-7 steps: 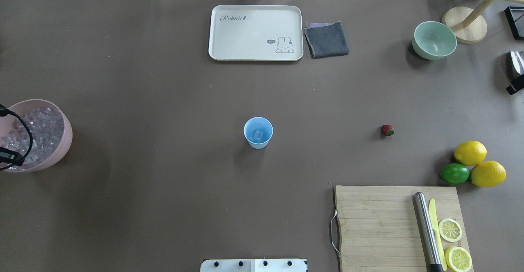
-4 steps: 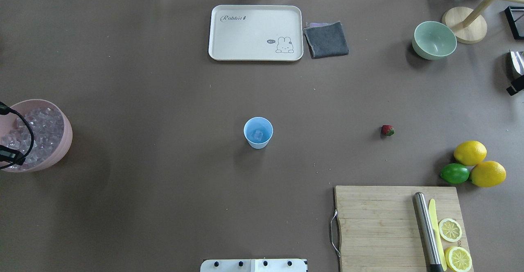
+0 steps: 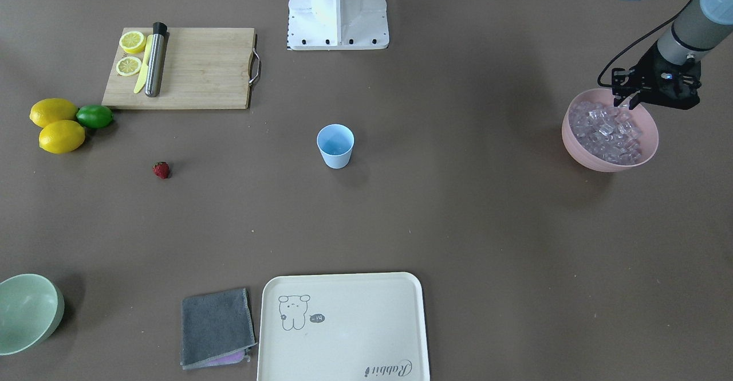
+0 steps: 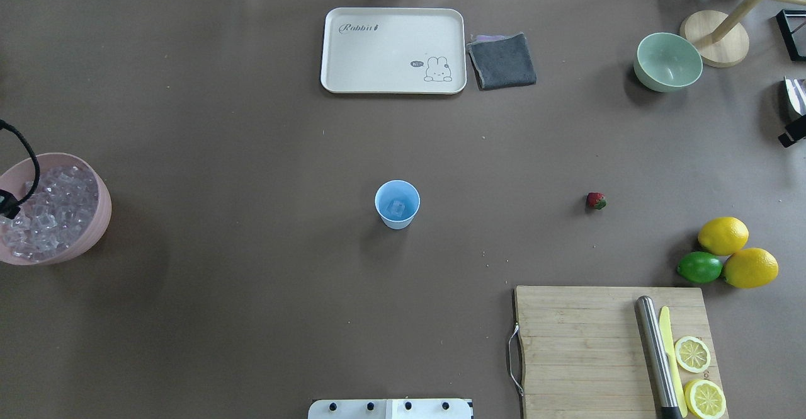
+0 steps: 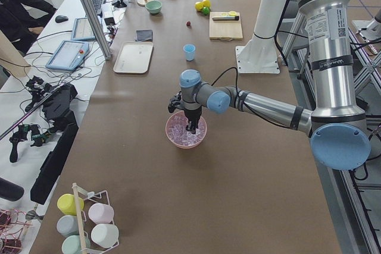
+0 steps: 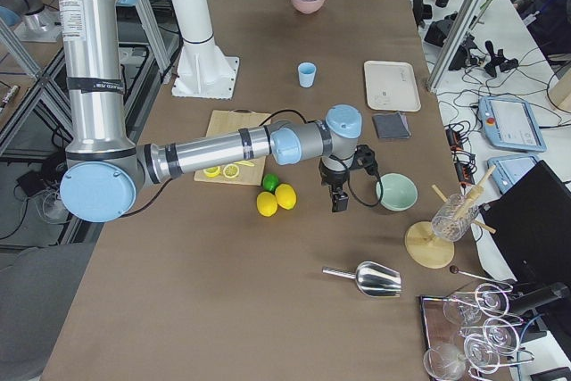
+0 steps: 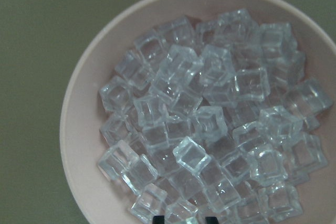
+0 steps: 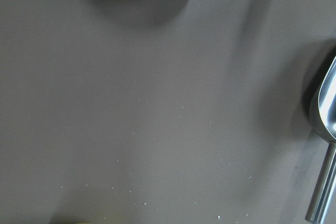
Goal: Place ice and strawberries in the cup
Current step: 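Close the left gripper on another ice cube, then lift the ice cube and carry it over the light-blue cup with the left gripper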
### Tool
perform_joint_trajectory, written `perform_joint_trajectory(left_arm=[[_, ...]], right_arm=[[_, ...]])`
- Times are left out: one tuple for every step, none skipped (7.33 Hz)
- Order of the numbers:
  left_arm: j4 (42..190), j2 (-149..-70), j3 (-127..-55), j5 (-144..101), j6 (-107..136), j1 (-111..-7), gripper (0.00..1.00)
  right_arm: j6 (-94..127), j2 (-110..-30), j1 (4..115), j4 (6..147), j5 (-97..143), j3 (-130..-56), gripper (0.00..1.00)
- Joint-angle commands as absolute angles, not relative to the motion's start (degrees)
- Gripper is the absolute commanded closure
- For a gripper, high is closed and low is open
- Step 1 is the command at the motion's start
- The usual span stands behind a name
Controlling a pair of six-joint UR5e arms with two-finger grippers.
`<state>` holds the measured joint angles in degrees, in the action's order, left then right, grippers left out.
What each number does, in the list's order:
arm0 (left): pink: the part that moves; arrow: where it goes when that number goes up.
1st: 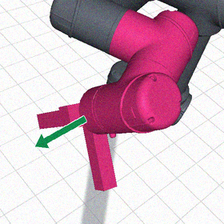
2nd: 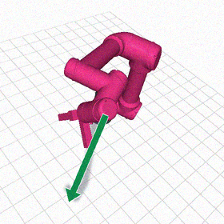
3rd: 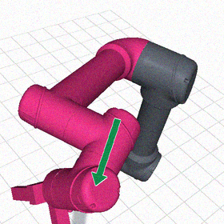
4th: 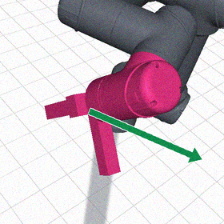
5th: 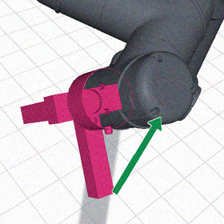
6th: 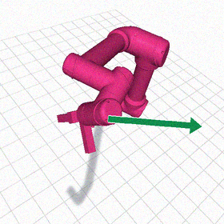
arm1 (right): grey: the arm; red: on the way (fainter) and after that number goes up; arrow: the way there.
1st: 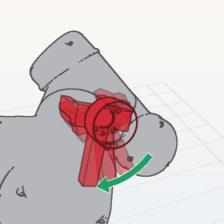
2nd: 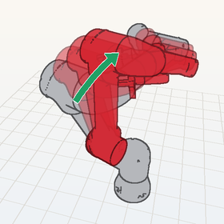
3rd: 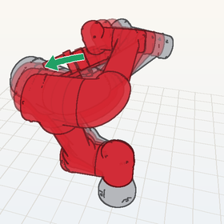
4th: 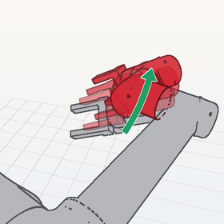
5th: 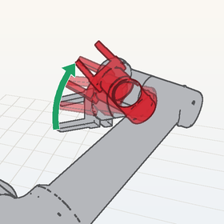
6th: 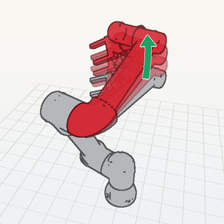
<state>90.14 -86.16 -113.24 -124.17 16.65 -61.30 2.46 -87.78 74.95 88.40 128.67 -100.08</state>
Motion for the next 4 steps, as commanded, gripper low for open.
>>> perform_joint_trajectory(left_arm=[[79.0, -99.1, -113.0, -124.4, 15.0, -64.5, 1.00], [79.4, -102.7, -113.1, -127.0, 19.6, -64.4, 1.00], [79.5, -107.9, -113.0, -134.6, 25.9, -64.0, 1.00], [80.5, -111.8, -113.1, -136.8, 33.2, -62.2, 1.00]], right_arm=[[2.5, -87.3, 74.8, 88.3, 128.6, -99.1, 0.00], [2.5, -87.3, 74.8, 88.3, 128.5, -99.1, 0.00], [2.5, -87.3, 74.8, 88.2, 128.5, -99.1, 0.00], [2.5, -87.3, 74.8, 88.2, 128.4, -99.1, 0.00]])
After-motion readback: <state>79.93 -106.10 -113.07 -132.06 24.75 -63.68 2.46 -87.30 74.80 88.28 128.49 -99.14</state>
